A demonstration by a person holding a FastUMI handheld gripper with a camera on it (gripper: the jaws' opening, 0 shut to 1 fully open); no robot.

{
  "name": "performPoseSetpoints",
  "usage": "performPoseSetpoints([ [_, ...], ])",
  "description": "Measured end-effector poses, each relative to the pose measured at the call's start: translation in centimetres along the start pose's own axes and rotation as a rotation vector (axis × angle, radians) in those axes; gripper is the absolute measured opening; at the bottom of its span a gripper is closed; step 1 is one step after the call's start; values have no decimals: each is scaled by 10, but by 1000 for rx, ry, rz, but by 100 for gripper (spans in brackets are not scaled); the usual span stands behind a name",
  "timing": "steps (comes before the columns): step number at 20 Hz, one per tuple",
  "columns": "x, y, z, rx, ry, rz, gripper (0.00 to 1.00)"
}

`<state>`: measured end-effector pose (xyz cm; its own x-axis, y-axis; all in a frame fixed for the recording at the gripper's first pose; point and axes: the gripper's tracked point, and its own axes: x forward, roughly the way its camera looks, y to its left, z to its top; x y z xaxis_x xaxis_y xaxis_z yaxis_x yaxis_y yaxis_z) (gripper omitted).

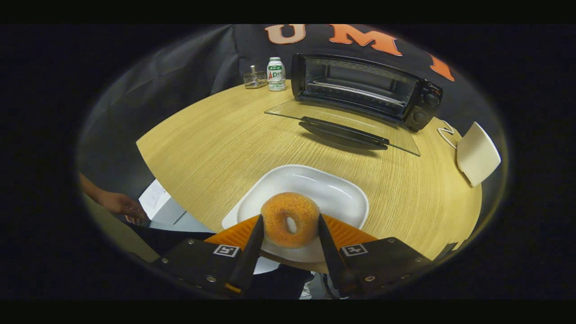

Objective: Open the toaster oven, put the food inside, and close the toaster oven door.

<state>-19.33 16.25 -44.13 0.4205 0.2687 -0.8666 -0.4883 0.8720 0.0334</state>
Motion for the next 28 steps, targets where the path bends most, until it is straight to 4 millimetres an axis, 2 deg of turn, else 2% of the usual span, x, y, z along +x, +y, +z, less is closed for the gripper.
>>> performPoseSetpoints([
  [3,-1,-3,4,46,7,-2,58],
  [5,-4,-5,14,86,-12,0,52],
  [9,-14,-13,54,154,-90,-1,48],
  [13,-14,-24,105,302,-178,4,47],
  [19,10,-50,175,573,-261,-12,47],
  [23,32,-71,208,776,-289,-37,47],
  [28,57,-97,247,949,-329,-93,47],
])
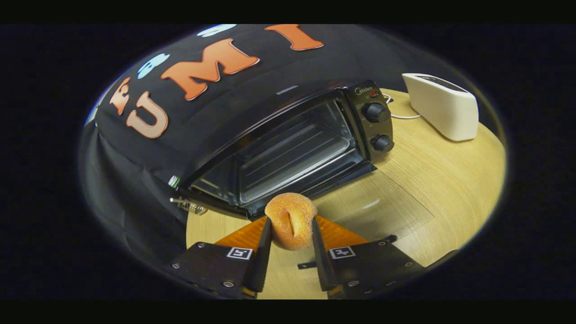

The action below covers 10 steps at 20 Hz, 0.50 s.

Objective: Open the toaster oven, put the food inside, and close the toaster oven door.

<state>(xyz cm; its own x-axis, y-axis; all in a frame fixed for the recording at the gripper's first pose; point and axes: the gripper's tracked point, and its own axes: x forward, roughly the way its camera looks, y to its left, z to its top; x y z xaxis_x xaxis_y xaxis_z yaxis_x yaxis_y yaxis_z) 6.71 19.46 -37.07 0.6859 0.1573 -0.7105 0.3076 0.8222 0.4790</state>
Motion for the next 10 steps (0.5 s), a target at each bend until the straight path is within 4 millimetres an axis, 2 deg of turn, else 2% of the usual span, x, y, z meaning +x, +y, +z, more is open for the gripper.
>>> performPoseSetpoints([
  [3,21,13,18,110,-31,-10,47],
  [10,58,12,51,127,-111,-126,47],
])
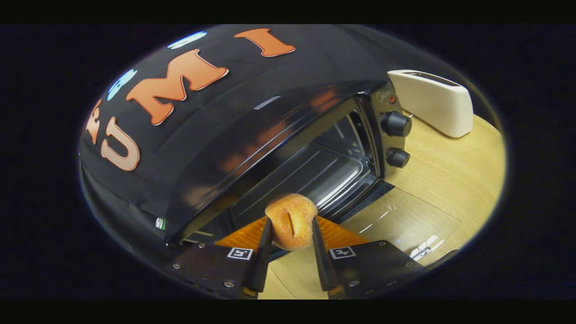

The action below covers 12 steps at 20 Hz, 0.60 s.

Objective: Open the toaster oven, put the food inside, and close the toaster oven door.

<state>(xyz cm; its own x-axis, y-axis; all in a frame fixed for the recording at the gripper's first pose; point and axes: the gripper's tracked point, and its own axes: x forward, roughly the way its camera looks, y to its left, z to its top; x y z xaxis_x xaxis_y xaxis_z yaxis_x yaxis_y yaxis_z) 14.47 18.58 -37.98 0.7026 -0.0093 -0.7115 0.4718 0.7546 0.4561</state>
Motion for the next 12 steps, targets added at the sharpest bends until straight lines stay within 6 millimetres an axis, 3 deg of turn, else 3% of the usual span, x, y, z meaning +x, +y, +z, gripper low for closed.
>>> performPoseSetpoints([
  [5,21,6,12,-20,-52,-18,49],
  [12,13,13,6,-84,-71,16,80],
])
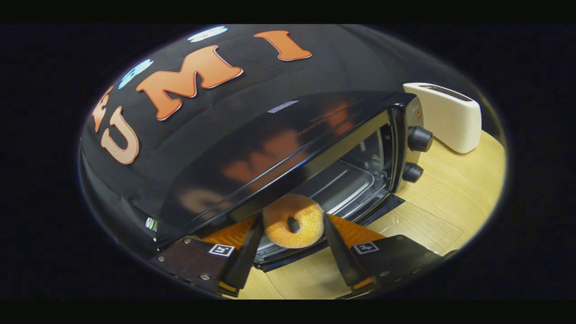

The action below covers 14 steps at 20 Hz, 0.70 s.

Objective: Open the toaster oven, put the food inside, and close the toaster oven door.

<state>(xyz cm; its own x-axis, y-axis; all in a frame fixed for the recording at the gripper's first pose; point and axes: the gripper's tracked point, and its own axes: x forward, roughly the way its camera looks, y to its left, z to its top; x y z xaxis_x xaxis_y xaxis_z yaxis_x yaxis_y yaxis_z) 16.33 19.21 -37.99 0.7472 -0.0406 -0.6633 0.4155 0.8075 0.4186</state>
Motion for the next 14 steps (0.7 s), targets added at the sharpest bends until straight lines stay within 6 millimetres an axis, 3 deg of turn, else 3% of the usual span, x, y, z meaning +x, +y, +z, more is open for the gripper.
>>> performPoseSetpoints([
  [4,-9,1,2,-25,-13,24,89],
  [7,-24,-2,6,-72,-30,29,89],
  [14,-74,-27,-11,-105,1,57,90],
])
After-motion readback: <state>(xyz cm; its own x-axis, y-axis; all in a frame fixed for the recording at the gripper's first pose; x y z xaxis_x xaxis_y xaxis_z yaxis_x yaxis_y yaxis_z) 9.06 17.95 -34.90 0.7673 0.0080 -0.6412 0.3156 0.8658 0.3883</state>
